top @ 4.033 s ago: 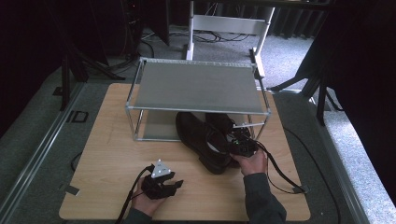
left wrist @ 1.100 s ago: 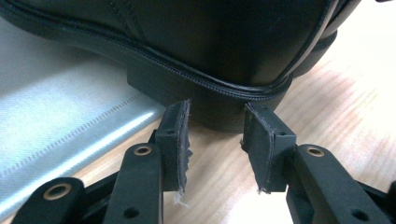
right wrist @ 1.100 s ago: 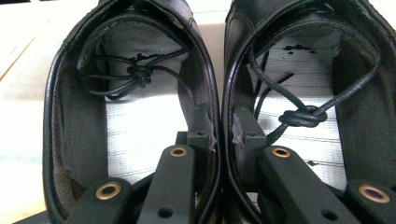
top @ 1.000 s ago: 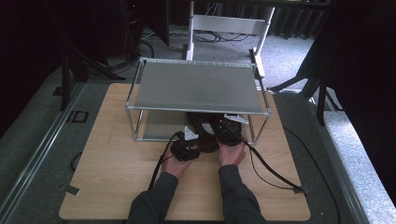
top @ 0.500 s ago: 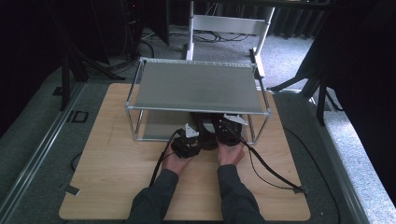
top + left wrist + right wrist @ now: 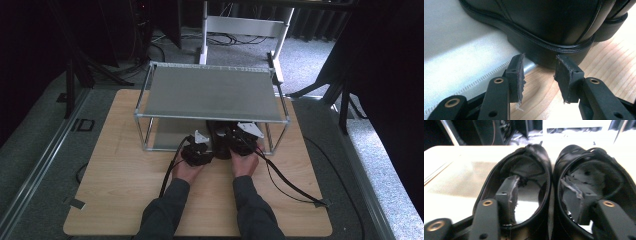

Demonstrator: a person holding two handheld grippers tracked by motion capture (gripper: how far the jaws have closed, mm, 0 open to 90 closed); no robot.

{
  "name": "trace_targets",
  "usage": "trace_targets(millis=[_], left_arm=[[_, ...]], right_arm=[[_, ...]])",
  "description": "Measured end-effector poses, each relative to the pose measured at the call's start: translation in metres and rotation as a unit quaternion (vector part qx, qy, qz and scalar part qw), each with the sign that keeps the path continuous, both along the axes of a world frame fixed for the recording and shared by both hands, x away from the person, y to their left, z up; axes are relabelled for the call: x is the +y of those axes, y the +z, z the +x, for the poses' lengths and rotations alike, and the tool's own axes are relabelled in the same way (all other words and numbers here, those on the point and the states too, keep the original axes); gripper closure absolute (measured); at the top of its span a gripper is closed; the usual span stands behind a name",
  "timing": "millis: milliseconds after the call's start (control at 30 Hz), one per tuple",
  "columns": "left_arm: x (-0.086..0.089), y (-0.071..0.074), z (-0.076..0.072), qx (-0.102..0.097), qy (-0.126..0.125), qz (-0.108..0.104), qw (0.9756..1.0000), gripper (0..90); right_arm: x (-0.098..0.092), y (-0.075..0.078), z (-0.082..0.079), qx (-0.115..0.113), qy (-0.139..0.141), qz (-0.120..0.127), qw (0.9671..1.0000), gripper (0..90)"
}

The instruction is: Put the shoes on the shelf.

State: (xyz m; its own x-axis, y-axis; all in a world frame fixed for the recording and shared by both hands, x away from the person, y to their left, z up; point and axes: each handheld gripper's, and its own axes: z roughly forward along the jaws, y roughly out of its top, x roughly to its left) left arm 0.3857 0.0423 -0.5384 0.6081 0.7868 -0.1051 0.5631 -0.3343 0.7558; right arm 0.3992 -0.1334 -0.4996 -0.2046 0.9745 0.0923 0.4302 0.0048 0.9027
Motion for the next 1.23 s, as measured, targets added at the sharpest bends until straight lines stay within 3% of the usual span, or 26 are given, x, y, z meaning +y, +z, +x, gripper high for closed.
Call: trace_targets(millis=[133, 300, 367, 433, 600, 900, 1133, 1233], left_arm=[[0.0, 0.0, 0.0, -0.001, 0.002, 0.005, 1.0, 57.7], [0.001, -0.001, 0.002, 0.0, 0.009, 0.012, 0.9999, 57.6], [0.001, -0.002, 0.002, 0.002, 0.01, 0.012, 0.9999, 57.6], [0.001, -0.002, 0.002, 0.003, 0.011, 0.013, 0.9999, 57.6], [0.001, -0.002, 0.002, 0.002, 0.011, 0.014, 0.9998, 57.2], [0.006, -0.002, -0.002, 0.008, 0.011, 0.019, 0.9997, 55.7], [0.018, 0.0, -0.012, 0.016, 0.012, 0.013, 0.9997, 54.5], [0.024, 0.002, -0.017, 0.019, 0.014, 0.016, 0.9996, 54.2]], right_arm=[[-0.003, 0.002, -0.006, -0.012, 0.017, 0.016, 0.9996, 38.4], [-0.014, 0.007, -0.02, -0.019, 0.041, 0.001, 0.999, 36.7], [-0.022, 0.011, -0.027, -0.025, 0.053, 0.009, 0.9983, 36.0], [-0.029, 0.015, -0.034, -0.032, 0.055, 0.002, 0.998, 35.7], [-0.054, 0.012, -0.046, -0.021, 0.057, -0.012, 0.9981, 36.8], [-0.079, -0.016, -0.059, 0.045, 0.052, -0.042, 0.9968, 37.4], [-0.09, -0.031, -0.069, 0.103, 0.068, -0.074, 0.9896, 37.1], [-0.095, -0.032, -0.07, 0.117, 0.072, -0.08, 0.9873, 37.1]])
